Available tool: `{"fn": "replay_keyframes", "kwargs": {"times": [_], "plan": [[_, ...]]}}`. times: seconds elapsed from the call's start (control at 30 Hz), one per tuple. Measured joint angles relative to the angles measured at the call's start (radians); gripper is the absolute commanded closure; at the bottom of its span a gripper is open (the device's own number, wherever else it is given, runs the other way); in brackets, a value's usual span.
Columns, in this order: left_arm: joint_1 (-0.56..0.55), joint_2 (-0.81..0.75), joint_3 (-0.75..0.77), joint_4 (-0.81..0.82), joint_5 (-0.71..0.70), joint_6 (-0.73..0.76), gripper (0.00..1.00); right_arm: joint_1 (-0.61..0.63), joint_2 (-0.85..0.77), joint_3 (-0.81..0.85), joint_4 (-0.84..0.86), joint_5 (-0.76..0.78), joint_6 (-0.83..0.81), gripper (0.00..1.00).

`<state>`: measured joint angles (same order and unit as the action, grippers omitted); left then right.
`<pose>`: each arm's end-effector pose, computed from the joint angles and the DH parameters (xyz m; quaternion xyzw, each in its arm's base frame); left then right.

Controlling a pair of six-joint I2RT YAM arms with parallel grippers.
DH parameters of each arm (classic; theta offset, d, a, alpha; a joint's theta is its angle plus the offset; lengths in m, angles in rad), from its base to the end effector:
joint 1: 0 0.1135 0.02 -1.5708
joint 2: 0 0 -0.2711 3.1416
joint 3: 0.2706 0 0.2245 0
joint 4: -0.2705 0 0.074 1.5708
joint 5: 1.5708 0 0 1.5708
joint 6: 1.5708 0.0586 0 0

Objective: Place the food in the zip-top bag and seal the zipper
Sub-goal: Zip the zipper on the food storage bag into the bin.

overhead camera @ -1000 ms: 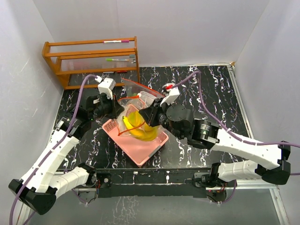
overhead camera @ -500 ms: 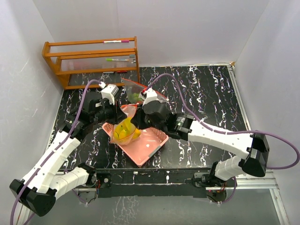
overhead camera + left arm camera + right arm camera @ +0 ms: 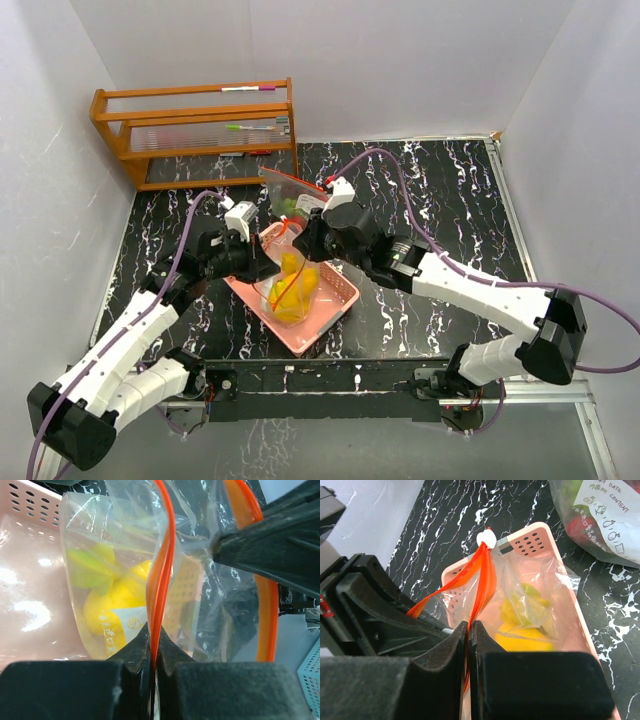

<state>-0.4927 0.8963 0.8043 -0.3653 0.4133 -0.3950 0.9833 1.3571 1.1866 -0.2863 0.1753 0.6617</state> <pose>0.1529 -0.1088 0.3088 0.1489 0.8246 -0.3794 0.3923 0.1771 0.2474 0.3428 -0.0897 0.8421 0.3354 0.4128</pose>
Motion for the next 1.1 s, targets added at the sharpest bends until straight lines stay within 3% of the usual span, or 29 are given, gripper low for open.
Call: {"fn": "replay_keyframes", "kwargs": {"times": [0.07,0.23,0.37,0.73,0.9,1.1], "plan": [[0.000,0.013,-0.017,0.029,0.014,-0.013,1.00,0.000,-0.016,-0.013,-0.002,0.001,-0.007,0.92],[0.000,0.056,-0.031,0.089,0.056,-0.047,0.63,-0.002,-0.062,-0.057,-0.002,-0.007,-0.032,0.92],[0.000,0.057,-0.011,0.104,0.084,-0.038,0.04,-0.003,-0.101,-0.093,-0.005,-0.019,-0.056,0.91],[0.000,-0.121,0.175,0.105,0.086,0.118,0.04,-0.018,-0.215,-0.191,-0.027,-0.047,-0.135,0.91],[0.000,-0.101,0.160,0.163,0.015,0.172,0.16,-0.024,-0.256,-0.249,-0.035,-0.100,-0.217,0.91],[0.000,-0.029,0.018,0.303,-0.042,0.273,0.12,-0.024,-0.310,-0.298,-0.051,-0.157,-0.304,0.91]]}}
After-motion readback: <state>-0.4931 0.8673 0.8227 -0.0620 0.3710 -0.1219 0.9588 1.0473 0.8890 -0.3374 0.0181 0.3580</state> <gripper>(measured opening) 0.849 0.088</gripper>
